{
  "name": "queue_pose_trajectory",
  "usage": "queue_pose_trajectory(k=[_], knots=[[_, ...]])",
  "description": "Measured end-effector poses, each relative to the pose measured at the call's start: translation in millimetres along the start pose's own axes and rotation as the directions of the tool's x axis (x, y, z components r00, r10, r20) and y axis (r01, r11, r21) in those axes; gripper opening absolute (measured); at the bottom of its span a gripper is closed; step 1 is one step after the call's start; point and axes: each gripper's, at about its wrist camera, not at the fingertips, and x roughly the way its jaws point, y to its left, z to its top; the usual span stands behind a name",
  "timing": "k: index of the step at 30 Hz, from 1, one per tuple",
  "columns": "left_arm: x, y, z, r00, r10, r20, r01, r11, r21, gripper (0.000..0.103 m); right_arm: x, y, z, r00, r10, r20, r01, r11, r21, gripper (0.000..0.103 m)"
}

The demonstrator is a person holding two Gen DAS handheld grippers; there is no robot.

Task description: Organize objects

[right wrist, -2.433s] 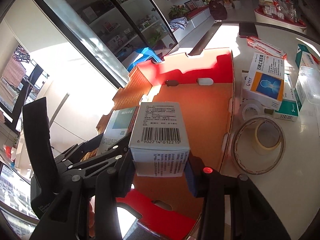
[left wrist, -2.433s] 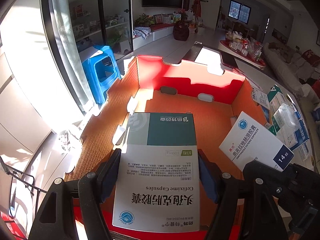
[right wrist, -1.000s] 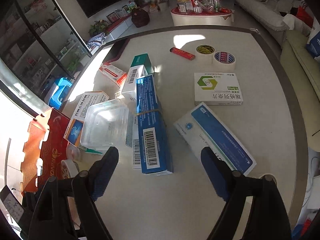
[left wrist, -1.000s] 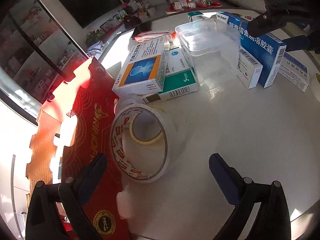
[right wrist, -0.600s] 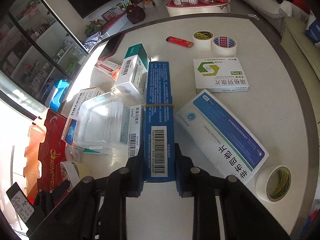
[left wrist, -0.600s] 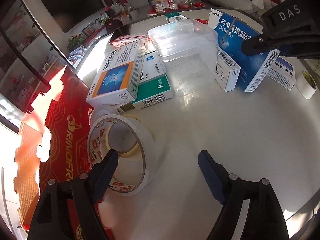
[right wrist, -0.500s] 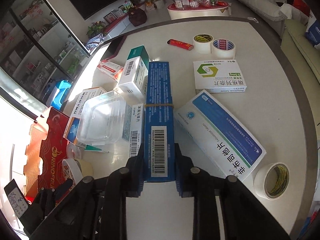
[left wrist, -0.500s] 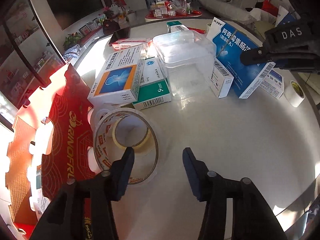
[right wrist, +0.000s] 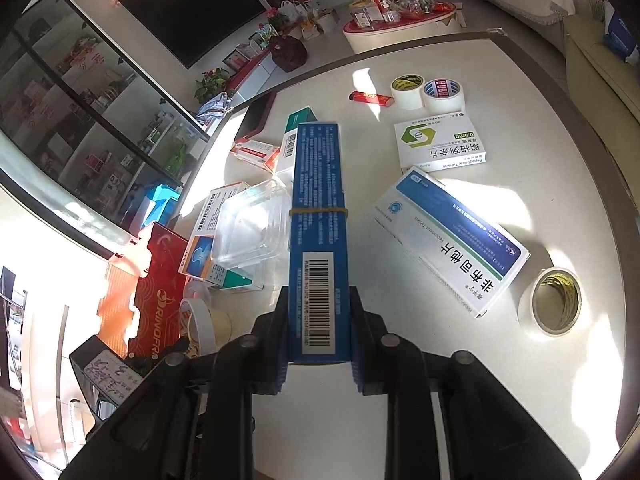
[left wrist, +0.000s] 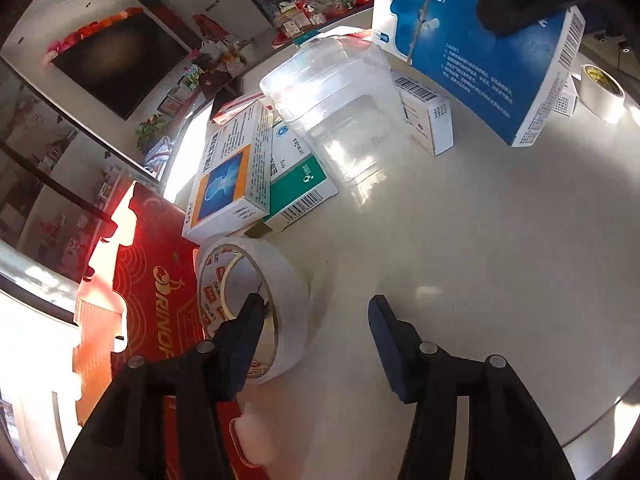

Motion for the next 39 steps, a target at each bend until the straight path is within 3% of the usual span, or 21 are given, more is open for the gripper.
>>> queue_pose_trajectory(k=[2, 3, 5, 9, 12, 16, 19, 21, 26, 30, 33, 36, 39], knots=[[-11, -3, -4, 0.995, -0.085, 0.044, 0.085, 0.996, 0.003, 0.012, -3, -2, -2, 1.000, 0.018, 0.008, -0.018, 1.000, 0.010, 0.024], [-10, -1, -4, 0.989, -0.142, 0.039, 0.144, 0.989, -0.027, 0.007, -6, -2, -4, 1.000, 0.025, 0.014, -0.025, 1.000, 0.013, 0.024], [-17, 2, -9, 0.986, -0.151, 0.072, 0.155, 0.987, -0.053, 0.007, -12, -1, -7, 0.999, 0.030, 0.028, -0.030, 0.999, 0.010, 0.024], [-36, 32, -19, 0.957, -0.241, 0.158, 0.266, 0.951, -0.160, 0.007, -25, -2, -10, 0.998, 0.028, 0.051, -0.029, 1.000, 0.013, 0.024], [-43, 67, -20, 0.925, -0.321, 0.205, 0.369, 0.887, -0.277, 0.008, -32, -4, -9, 0.997, 0.035, 0.072, -0.037, 0.999, 0.028, 0.024], [-56, 112, -22, 0.870, -0.390, 0.303, 0.488, 0.774, -0.403, 0.007, -37, -6, -12, 0.995, 0.054, 0.082, -0.059, 0.997, 0.050, 0.024], [-59, 146, -20, 0.825, -0.428, 0.370, 0.563, 0.690, -0.456, 0.007, -39, -8, -15, 0.993, 0.072, 0.089, -0.078, 0.995, 0.063, 0.024], [-62, 163, -21, 0.800, -0.443, 0.405, 0.597, 0.651, -0.468, 0.007, -39, -11, -17, 0.991, 0.100, 0.091, -0.108, 0.991, 0.081, 0.024], [-57, 179, -26, 0.728, -0.518, 0.450, 0.686, 0.528, -0.501, 0.007, -37, -21, -27, 0.970, 0.228, 0.085, -0.240, 0.957, 0.161, 0.024], [-56, 170, -35, 0.710, -0.545, 0.445, 0.702, 0.498, -0.509, 0.007, -29, -33, -47, 0.924, 0.373, 0.079, -0.380, 0.885, 0.269, 0.024], [-57, 163, -39, 0.685, -0.571, 0.452, 0.725, 0.473, -0.500, 0.007, -18, -43, -65, 0.852, 0.515, 0.095, -0.509, 0.773, 0.377, 0.024], [-62, 162, -42, 0.671, -0.582, 0.460, 0.739, 0.466, -0.487, 0.007, -8, -51, -84, 0.777, 0.616, 0.134, -0.600, 0.658, 0.455, 0.024], [-64, 165, -47, 0.657, -0.589, 0.470, 0.751, 0.453, -0.481, 0.007, -5, -50, -95, 0.730, 0.666, 0.154, -0.648, 0.601, 0.468, 0.024]])
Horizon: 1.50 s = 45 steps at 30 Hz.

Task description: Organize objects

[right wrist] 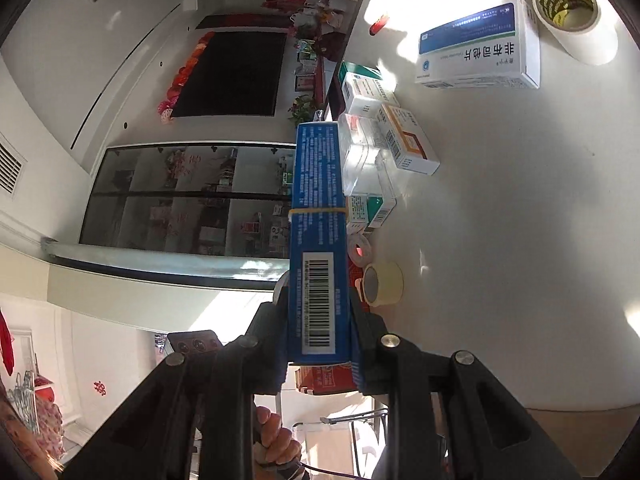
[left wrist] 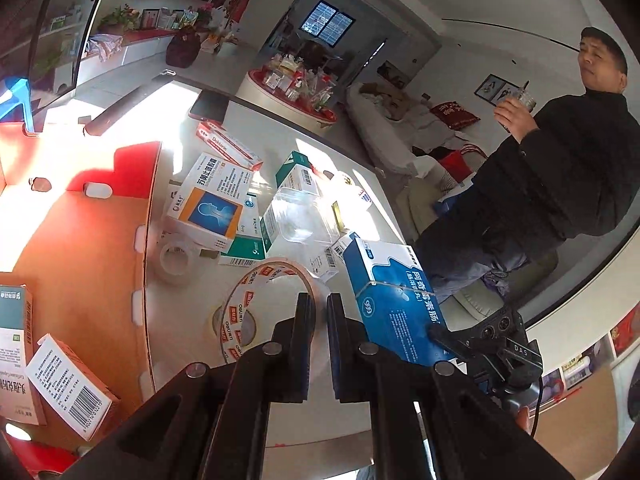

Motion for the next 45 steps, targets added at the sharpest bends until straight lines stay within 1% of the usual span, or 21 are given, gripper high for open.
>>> queue_pose_trajectory(k=[6, 9, 12, 14, 16, 19, 21, 25, 28, 30, 31, 33, 35, 37, 38, 40, 41, 42, 43, 44, 45], knots=[[-12, 1, -5, 1.000, 0.002, 0.020, -0.001, 1.000, -0.003, 0.007, 7, -2, -7, 0.990, 0.138, -0.020, -0.136, 0.989, 0.058, 0.024], [-15, -8, -8, 0.995, 0.093, 0.026, -0.094, 0.994, 0.057, 0.007, 9, -5, -8, 0.983, 0.181, -0.017, -0.179, 0.980, 0.089, 0.024], [-15, -14, -10, 0.983, 0.178, 0.039, -0.181, 0.977, 0.108, 0.007, 11, -9, -10, 0.984, 0.177, -0.017, -0.174, 0.979, 0.105, 0.024], [-16, -20, -12, 0.969, 0.239, 0.062, -0.246, 0.957, 0.152, 0.007, 12, -13, -10, 0.985, 0.172, -0.015, -0.169, 0.979, 0.117, 0.024], [-17, -28, -14, 0.949, 0.302, 0.094, -0.315, 0.927, 0.205, 0.008, 11, -16, -12, 0.987, 0.163, -0.013, -0.160, 0.979, 0.124, 0.024], [-20, -38, -16, 0.923, 0.355, 0.147, -0.383, 0.883, 0.272, 0.008, 12, -18, -13, 0.988, 0.153, -0.014, -0.150, 0.980, 0.131, 0.024], [-23, -43, -16, 0.918, 0.357, 0.171, -0.394, 0.872, 0.291, 0.008, 12, -18, -14, 0.989, 0.150, -0.015, -0.147, 0.980, 0.131, 0.024], [-23, -40, -13, 0.921, 0.349, 0.171, -0.386, 0.879, 0.282, 0.008, 14, -16, -14, 0.990, 0.142, -0.019, -0.139, 0.983, 0.119, 0.024], [-17, -34, -13, 0.925, 0.357, 0.131, -0.380, 0.883, 0.277, 0.008, 14, -13, -13, 0.991, 0.134, -0.025, -0.131, 0.986, 0.106, 0.024], [-3, -34, -18, 0.919, 0.387, 0.078, -0.391, 0.866, 0.312, 0.008, 13, -11, -13, 0.992, 0.122, -0.026, -0.119, 0.988, 0.096, 0.024], [7, -35, -24, 0.908, 0.418, 0.039, -0.405, 0.849, 0.339, 0.008, 13, -11, -12, 0.992, 0.120, -0.025, -0.117, 0.989, 0.094, 0.024], [30, -38, -39, 0.873, 0.487, -0.005, -0.445, 0.802, 0.399, 0.010, 11, -12, -11, 0.993, 0.120, -0.017, -0.118, 0.988, 0.098, 0.024], [52, -41, -52, 0.837, 0.547, -0.014, -0.481, 0.748, 0.457, 0.023, 7, -14, -9, 0.992, 0.125, -0.007, -0.123, 0.987, 0.103, 0.024], [72, -40, -62, 0.806, 0.591, -0.035, -0.497, 0.708, 0.502, 0.054, 4, -16, -9, 0.993, 0.121, -0.001, -0.120, 0.987, 0.106, 0.024], [83, -39, -67, 0.788, 0.614, -0.045, -0.503, 0.685, 0.527, 0.058, 1, -16, -9, 0.993, 0.117, 0.001, -0.116, 0.987, 0.107, 0.024], [101, -37, -76, 0.754, 0.654, -0.056, -0.513, 0.640, 0.572, 0.061, -3, -18, -8, 0.994, 0.113, 0.007, -0.113, 0.988, 0.108, 0.024], [109, -35, -80, 0.741, 0.668, -0.066, -0.512, 0.626, 0.589, 0.061, -5, -19, -7, 0.994, 0.112, 0.011, -0.113, 0.988, 0.109, 0.024], [116, -32, -84, 0.735, 0.673, -0.080, -0.504, 0.623, 0.598, 0.061, -7, -20, -7, 0.993, 0.113, 0.016, -0.114, 0.987, 0.110, 0.024], [118, -30, -85, 0.750, 0.658, -0.068, -0.501, 0.631, 0.592, 0.059, -8, -22, -6, 0.993, 0.114, 0.020, -0.116, 0.987, 0.112, 0.024], [116, -30, -83, 0.765, 0.641, -0.062, -0.495, 0.646, 0.582, 0.054, -8, -23, -6, 0.993, 0.115, 0.023, -0.117, 0.986, 0.115, 0.024], [117, -27, -81, 0.769, 0.633, -0.088, -0.483, 0.665, 0.570, 0.018, -9, -24, -6, 0.993, 0.114, 0.023, -0.116, 0.986, 0.119, 0.024]])
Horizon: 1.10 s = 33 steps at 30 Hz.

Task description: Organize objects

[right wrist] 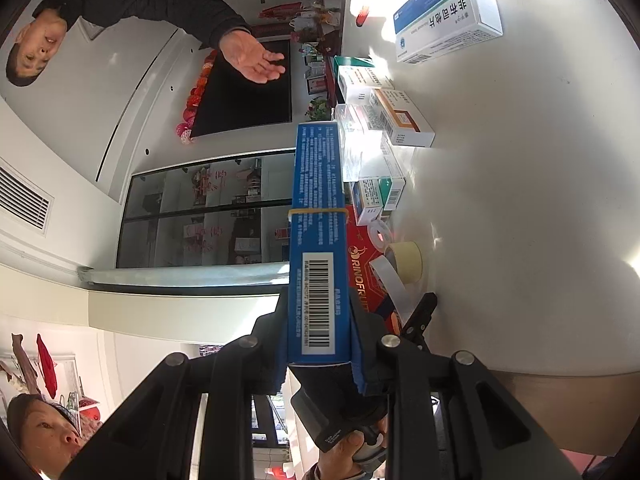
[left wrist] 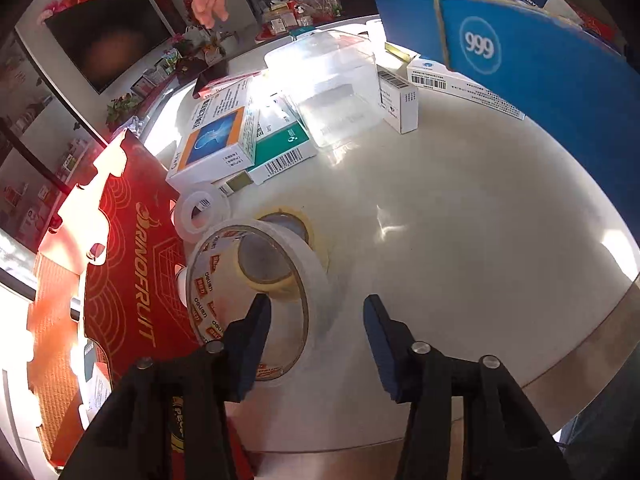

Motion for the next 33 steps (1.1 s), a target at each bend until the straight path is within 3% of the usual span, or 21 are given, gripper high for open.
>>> queue_pose_trajectory(k=[1, 5, 8, 11, 14, 17, 19, 24, 33], knots=[[1, 5, 0, 0.999, -0.038, -0.004, 0.038, 0.999, -0.027, 0.007, 0, -1, 0, 1.000, -0.002, -0.001, 0.002, 1.000, 0.001, 0.024], [-17, 19, -5, 0.991, -0.109, 0.072, 0.116, 0.988, -0.098, 0.006, 1, 2, -1, 1.000, -0.016, -0.004, 0.016, 1.000, -0.014, 0.024], [-47, 37, -10, 0.962, -0.195, 0.191, 0.227, 0.959, -0.168, 0.006, 2, 5, 0, 1.000, -0.008, -0.003, 0.008, 1.000, -0.024, 0.024], [-76, 52, -12, 0.932, -0.233, 0.277, 0.290, 0.939, -0.185, 0.006, 4, 8, 0, 1.000, 0.002, -0.007, -0.002, 0.999, -0.034, 0.024], [-94, 65, -10, 0.912, -0.256, 0.321, 0.332, 0.920, -0.210, 0.006, 7, 8, -1, 1.000, 0.015, -0.017, -0.016, 0.999, -0.032, 0.024], [-101, 75, -8, 0.903, -0.261, 0.340, 0.352, 0.905, -0.240, 0.006, 10, 6, -3, 0.999, 0.033, -0.024, -0.033, 0.999, -0.017, 0.024], [-101, 80, -5, 0.900, -0.267, 0.344, 0.363, 0.896, -0.254, 0.006, 11, 5, -4, 0.999, 0.035, -0.029, -0.036, 0.999, -0.016, 0.024], [-101, 81, -3, 0.910, -0.237, 0.339, 0.329, 0.911, -0.248, 0.006, 11, 9, -6, 0.997, 0.066, -0.049, -0.068, 0.997, -0.032, 0.024], [-100, 94, -4, 0.917, -0.208, 0.340, 0.310, 0.909, -0.279, 0.006, 15, -4, -4, 0.985, 0.160, -0.065, -0.158, 0.987, 0.031, 0.024]])
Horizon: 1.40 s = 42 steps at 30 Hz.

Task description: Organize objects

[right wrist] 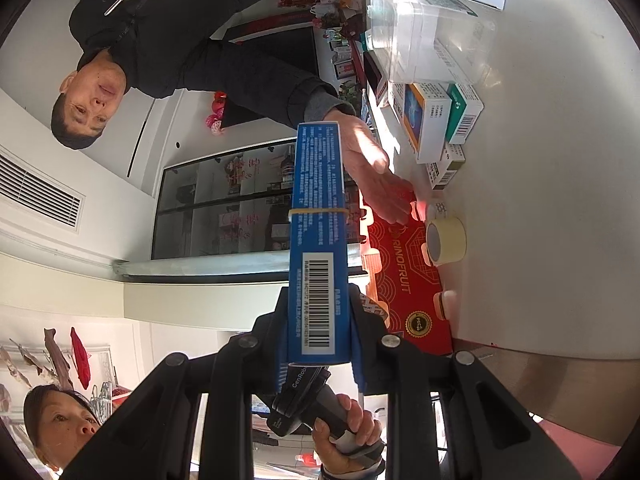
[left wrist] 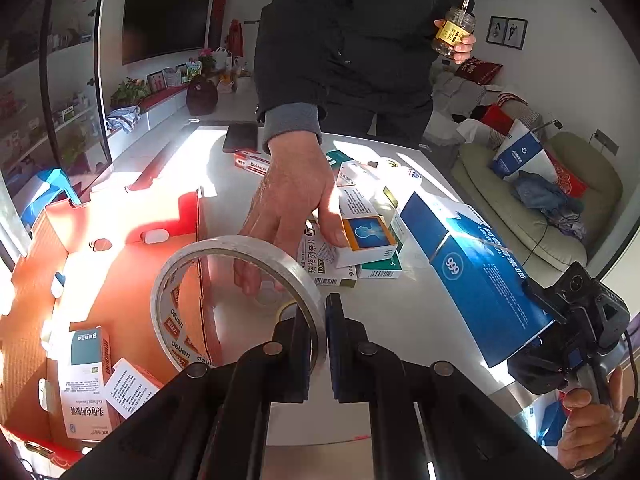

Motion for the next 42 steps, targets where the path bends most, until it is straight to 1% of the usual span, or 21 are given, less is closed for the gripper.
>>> queue_pose_trajectory(k=[5, 8, 16, 26, 37, 39, 42], knots=[[-5, 4, 2, 0.998, 0.059, 0.020, -0.060, 0.998, 0.013, 0.006, 1, -1, 0, 1.000, 0.012, -0.022, -0.012, 1.000, 0.004, 0.024], [-5, 8, 2, 0.996, 0.082, 0.020, -0.082, 0.997, 0.012, 0.006, 4, -1, 0, 0.999, 0.013, -0.029, -0.013, 1.000, 0.007, 0.024], [-6, 14, -2, 0.995, 0.101, 0.022, -0.101, 0.995, -0.001, 0.007, 8, 1, -4, 0.999, 0.005, -0.041, -0.005, 1.000, 0.004, 0.024], [-4, 16, -2, 0.992, 0.124, 0.025, -0.125, 0.992, 0.003, 0.007, 13, 4, -6, 0.999, -0.001, -0.047, 0.002, 1.000, 0.004, 0.024], [-4, 18, -2, 0.991, 0.130, 0.030, -0.130, 0.991, -0.003, 0.007, 17, 7, -7, 0.999, -0.002, -0.048, 0.002, 1.000, 0.005, 0.024], [-6, 23, -1, 0.990, 0.135, 0.038, -0.134, 0.991, -0.015, 0.007, 18, 7, -7, 0.999, -0.004, -0.047, 0.004, 1.000, 0.006, 0.024], [-12, 41, 4, 0.985, 0.164, 0.050, -0.161, 0.986, -0.051, 0.007, 18, 7, -9, 0.999, -0.006, -0.046, 0.006, 1.000, 0.007, 0.024]])
